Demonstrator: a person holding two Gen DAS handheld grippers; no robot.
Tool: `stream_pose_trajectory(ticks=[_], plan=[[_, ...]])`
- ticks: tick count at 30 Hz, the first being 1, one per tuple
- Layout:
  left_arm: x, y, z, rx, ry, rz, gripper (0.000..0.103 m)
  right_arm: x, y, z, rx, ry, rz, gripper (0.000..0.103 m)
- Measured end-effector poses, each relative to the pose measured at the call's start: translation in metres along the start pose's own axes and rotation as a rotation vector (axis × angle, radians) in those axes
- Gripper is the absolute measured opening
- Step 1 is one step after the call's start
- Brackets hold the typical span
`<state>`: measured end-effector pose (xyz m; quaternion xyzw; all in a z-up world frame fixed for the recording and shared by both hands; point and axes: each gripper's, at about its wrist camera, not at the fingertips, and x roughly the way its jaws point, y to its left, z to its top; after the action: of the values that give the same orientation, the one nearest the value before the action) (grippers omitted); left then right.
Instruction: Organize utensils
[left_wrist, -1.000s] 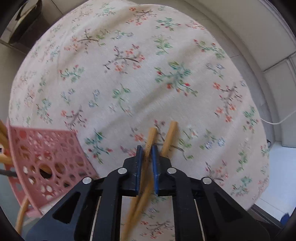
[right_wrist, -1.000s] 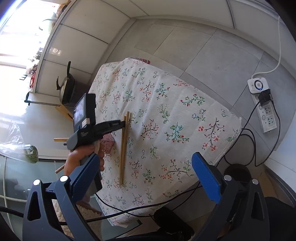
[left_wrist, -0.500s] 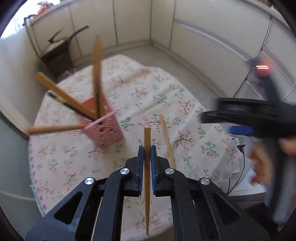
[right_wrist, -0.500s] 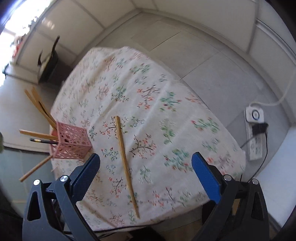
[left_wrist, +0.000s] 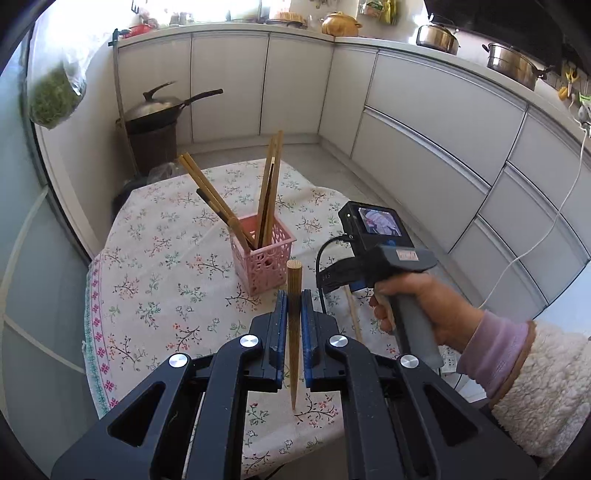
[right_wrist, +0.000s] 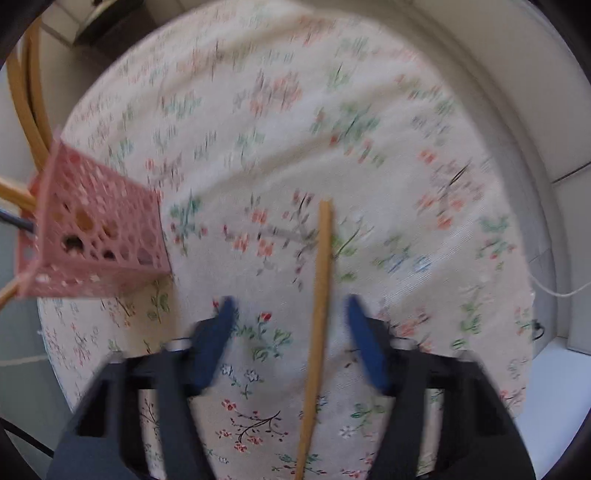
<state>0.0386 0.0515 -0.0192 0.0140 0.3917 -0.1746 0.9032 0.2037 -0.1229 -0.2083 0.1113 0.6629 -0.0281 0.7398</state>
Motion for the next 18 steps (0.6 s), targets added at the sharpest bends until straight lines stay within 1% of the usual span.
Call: stream_pose_trajectory(ticks=[1, 2, 3, 5, 8, 11, 12, 15, 17, 18], plan=[[-0.001, 0.002, 0.001, -0.008, -0.003, 0.002, 0.007, 0.001, 0.000, -0.001, 0.000, 0.022, 0.008, 0.010], [-0.001, 0.005, 0.000, -0.016, -0.005, 0.002, 0.007, 0.001, -0.002, -0.002, 0.019, 0.034, 0.040, 0.008], [-0.002, 0.008, 0.001, -0.026, -0.010, 0.003, 0.007, -0.002, -0.008, -0.004, 0.046, 0.027, 0.065, 0.007], [-0.006, 0.013, 0.003, -0.049, -0.024, 0.004, 0.007, -0.016, -0.014, -0.008, 0.063, -0.026, 0.075, 0.008], [-0.010, 0.017, 0.005, -0.067, -0.044, 0.002, 0.007, -0.061, -0.025, -0.020, 0.082, -0.135, 0.166, 0.007], [-0.013, 0.018, 0.006, -0.083, -0.058, 0.008, 0.007, -0.105, -0.033, -0.034, 0.074, -0.231, 0.216, 0.007], [-0.014, 0.018, 0.007, -0.088, -0.064, 0.009, 0.007, -0.127, -0.038, -0.043, 0.071, -0.285, 0.235, 0.007], [-0.025, 0.020, 0.013, -0.113, -0.106, 0.000, 0.007, -0.175, -0.051, -0.058, 0.079, -0.404, 0.281, 0.008], [-0.036, 0.021, 0.021, -0.136, -0.150, -0.008, 0.007, -0.201, -0.062, -0.063, 0.097, -0.477, 0.331, 0.008], [-0.044, 0.022, 0.027, -0.151, -0.180, -0.010, 0.007, -0.219, -0.068, -0.067, 0.111, -0.536, 0.356, 0.008]])
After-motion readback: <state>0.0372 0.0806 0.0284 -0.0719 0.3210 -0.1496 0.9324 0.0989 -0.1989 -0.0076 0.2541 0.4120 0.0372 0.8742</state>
